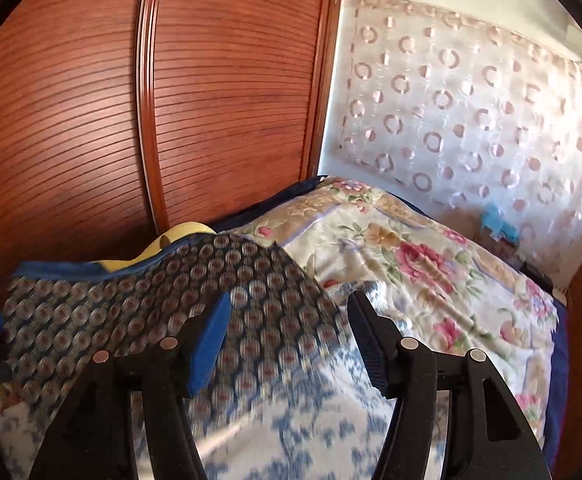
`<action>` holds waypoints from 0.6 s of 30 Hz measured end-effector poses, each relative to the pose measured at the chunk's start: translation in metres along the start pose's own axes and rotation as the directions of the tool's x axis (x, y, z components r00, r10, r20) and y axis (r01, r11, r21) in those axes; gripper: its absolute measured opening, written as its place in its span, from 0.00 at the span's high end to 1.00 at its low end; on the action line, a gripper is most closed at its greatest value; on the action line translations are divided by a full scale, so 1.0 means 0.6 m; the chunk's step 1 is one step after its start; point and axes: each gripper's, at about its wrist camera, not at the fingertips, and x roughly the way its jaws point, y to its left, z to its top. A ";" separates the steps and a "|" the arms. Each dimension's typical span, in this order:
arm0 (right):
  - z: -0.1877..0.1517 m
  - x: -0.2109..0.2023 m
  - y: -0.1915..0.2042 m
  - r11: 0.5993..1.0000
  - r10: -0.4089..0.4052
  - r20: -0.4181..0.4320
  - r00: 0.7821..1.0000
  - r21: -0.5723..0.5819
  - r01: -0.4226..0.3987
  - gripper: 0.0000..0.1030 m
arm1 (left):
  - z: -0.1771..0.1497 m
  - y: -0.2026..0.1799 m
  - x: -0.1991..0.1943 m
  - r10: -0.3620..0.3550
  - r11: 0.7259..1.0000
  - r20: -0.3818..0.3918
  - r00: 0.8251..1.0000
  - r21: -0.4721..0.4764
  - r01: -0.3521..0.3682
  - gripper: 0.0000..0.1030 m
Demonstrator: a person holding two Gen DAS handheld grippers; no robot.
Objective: Fold small clothes
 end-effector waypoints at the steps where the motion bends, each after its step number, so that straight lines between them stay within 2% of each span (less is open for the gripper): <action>1: -0.013 -0.023 0.001 1.000 -0.002 0.004 1.000 0.012 0.002 0.39 | 0.003 -0.007 -0.007 -0.002 1.000 0.014 1.000 0.017 0.002 0.24; 4: -0.069 -0.090 0.011 0.998 -0.009 0.023 1.000 0.055 0.008 0.39 | 0.012 -0.028 -0.022 -0.038 0.998 0.019 0.999 0.050 0.037 0.20; 9: -0.148 -0.202 0.020 0.991 -0.050 0.043 0.998 0.125 0.044 0.39 | 0.013 -0.070 -0.039 -0.070 0.993 0.020 0.997 0.099 0.067 0.20; 11: -0.181 -0.251 0.026 0.987 -0.045 0.080 0.996 0.157 0.033 0.39 | 0.011 -0.087 -0.043 -0.088 0.990 0.018 0.996 0.116 0.085 0.20; 16: -0.254 -0.366 0.038 0.963 -0.135 0.111 0.985 0.250 0.104 0.34 | 0.009 -0.132 -0.046 -0.107 0.984 0.005 0.994 0.141 0.105 0.20; 18: -0.275 -0.403 0.045 0.951 -0.186 0.111 0.976 0.269 0.151 0.28 | 0.008 -0.146 -0.048 -0.126 0.982 0.003 0.992 0.142 0.124 0.20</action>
